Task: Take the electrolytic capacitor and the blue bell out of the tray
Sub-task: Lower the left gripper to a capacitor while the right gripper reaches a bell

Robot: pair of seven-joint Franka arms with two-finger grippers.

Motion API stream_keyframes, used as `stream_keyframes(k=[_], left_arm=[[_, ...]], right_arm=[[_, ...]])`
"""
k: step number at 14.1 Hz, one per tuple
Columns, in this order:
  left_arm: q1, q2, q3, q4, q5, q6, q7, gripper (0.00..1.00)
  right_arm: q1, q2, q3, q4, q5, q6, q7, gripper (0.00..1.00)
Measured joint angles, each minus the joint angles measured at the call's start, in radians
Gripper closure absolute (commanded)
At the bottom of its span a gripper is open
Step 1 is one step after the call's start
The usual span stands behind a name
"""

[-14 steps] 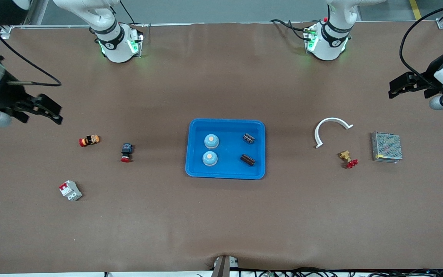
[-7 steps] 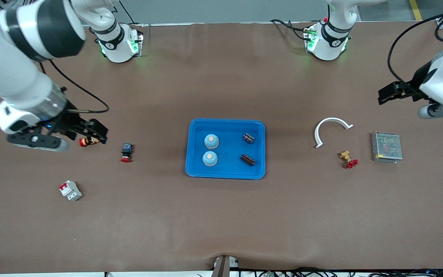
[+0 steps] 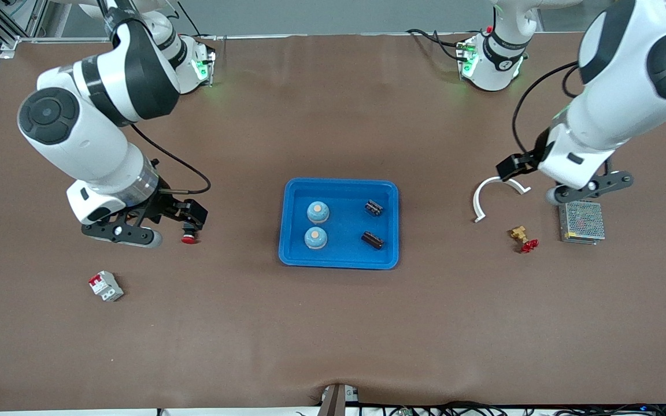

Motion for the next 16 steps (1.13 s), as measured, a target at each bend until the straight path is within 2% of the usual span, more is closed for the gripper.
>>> stream_keyframes(k=[4,12,16], left_arm=[[-0.018,0.038,-0.047,-0.054,0.000,0.113,-0.145,0.00],[-0.123,0.054,-0.052,-0.246,0.000,0.377,-0.411,0.00],[-0.153,0.077,-0.052,-0.315,0.000,0.490,-0.494,0.00]], right_arm=[[0.060,0.045,0.000,-0.003,0.000,0.053,0.109,0.00],[0.147,0.123,-0.001,-0.040,0.000,0.196,0.253,0.00],[0.170,0.144,-0.001,-0.052,0.000,0.215,0.260,0.00]])
